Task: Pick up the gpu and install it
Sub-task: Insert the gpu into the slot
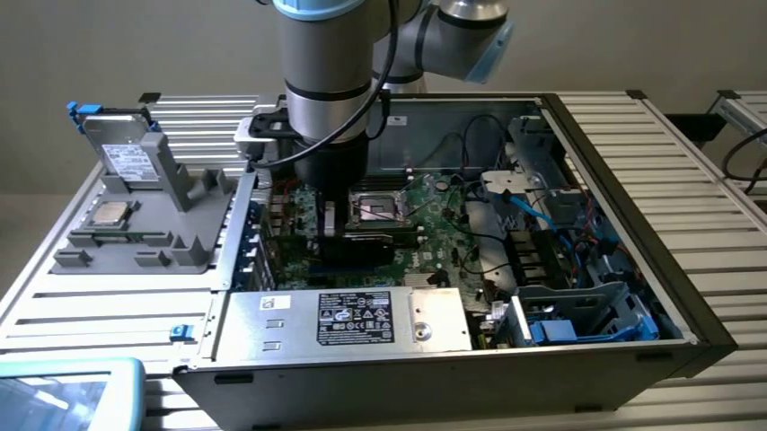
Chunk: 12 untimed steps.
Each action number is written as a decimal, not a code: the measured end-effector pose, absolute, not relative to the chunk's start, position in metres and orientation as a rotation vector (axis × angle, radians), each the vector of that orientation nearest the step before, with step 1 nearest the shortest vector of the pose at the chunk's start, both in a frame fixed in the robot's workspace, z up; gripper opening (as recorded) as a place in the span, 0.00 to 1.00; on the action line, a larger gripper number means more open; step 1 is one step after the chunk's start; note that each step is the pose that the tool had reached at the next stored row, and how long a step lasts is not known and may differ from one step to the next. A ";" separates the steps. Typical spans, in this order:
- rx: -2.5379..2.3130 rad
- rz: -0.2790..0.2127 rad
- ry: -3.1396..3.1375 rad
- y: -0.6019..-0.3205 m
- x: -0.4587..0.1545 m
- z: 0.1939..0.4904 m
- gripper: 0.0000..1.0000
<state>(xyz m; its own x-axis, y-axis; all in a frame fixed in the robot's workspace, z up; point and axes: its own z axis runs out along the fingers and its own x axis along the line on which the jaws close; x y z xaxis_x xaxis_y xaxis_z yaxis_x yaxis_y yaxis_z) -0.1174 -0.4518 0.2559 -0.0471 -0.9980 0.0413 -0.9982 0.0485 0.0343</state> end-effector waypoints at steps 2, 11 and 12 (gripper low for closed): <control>2.130 0.004 -2.234 -0.452 -0.117 0.256 0.27; 2.139 -0.004 -2.232 -0.454 -0.115 0.256 0.27; 2.139 -0.004 -2.232 -0.454 -0.115 0.256 0.27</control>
